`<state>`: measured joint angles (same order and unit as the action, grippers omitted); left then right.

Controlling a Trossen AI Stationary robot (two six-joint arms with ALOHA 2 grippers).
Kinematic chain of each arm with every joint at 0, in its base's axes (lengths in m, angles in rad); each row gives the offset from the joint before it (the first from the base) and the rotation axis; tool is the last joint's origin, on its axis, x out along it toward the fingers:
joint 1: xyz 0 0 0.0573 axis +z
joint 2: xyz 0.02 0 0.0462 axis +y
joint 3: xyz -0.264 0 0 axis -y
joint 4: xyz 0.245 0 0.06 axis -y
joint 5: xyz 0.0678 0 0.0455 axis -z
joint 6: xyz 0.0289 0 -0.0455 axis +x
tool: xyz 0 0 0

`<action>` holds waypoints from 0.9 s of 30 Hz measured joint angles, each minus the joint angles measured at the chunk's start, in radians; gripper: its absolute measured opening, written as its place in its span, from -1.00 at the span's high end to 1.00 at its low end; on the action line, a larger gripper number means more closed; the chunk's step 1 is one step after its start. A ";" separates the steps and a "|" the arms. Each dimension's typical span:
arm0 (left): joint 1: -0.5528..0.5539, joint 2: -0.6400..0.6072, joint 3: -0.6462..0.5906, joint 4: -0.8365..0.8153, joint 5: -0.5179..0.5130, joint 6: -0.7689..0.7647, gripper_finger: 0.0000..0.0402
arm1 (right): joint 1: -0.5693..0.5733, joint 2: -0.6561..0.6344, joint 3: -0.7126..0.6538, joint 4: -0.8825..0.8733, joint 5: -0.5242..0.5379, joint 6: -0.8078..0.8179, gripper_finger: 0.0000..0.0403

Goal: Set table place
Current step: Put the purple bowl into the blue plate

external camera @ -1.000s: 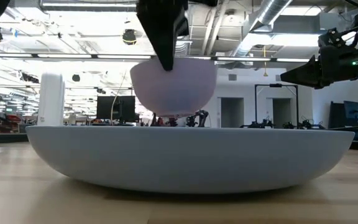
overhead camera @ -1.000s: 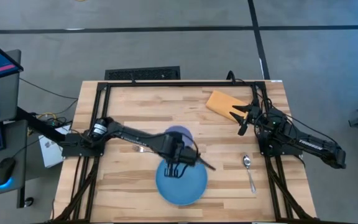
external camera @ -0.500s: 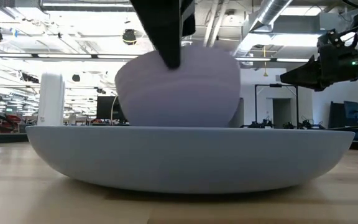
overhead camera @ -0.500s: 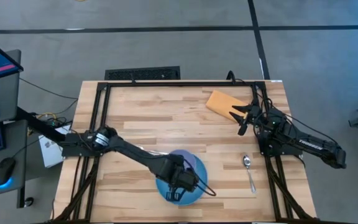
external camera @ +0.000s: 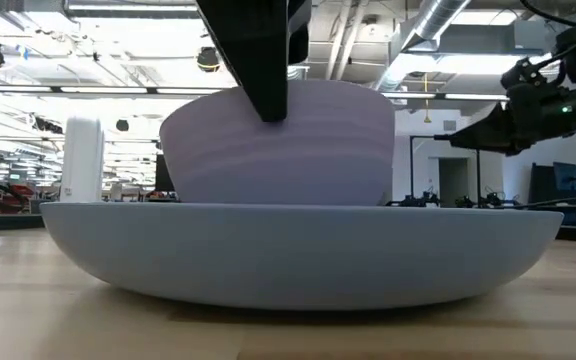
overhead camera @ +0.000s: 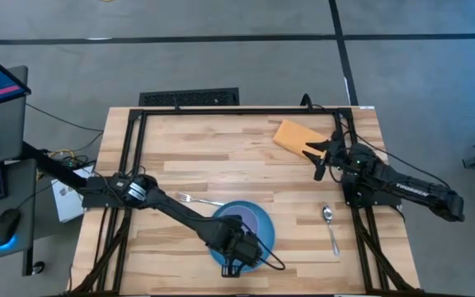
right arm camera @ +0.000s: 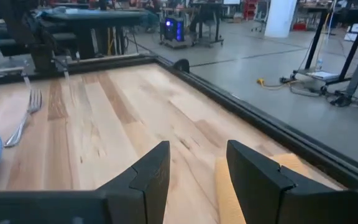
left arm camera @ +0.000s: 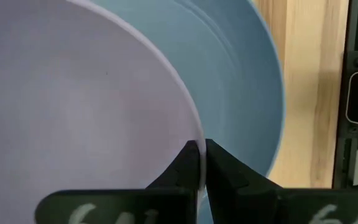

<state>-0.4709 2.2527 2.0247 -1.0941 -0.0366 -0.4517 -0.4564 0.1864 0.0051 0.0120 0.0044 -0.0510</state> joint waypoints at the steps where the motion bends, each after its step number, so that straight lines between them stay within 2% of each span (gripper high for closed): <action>1: 0.001 0.000 0.000 0.003 0.008 -0.001 1.00 | 0.000 0.011 0.000 0.000 0.000 0.003 0.08; 6: 0.002 0.000 0.000 0.006 0.034 -0.013 0.99 | -0.001 0.066 0.000 0.000 0.000 0.047 0.08; 11: 0.007 0.003 -0.002 0.013 0.067 -0.016 0.88 | -0.001 0.112 0.000 0.000 0.000 0.051 0.08; 19: 0.047 0.004 -0.002 0.013 0.159 -0.014 0.79 | -0.001 0.121 0.000 0.000 0.000 0.052 0.08; 27: 0.062 0.004 -0.002 0.016 0.171 -0.005 0.79 | -0.001 0.121 0.000 0.001 0.000 0.052 0.08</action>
<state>-0.4094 2.2566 2.0224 -1.0782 0.1347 -0.4564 -0.4572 0.3073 0.0051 0.0126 0.0045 0.0006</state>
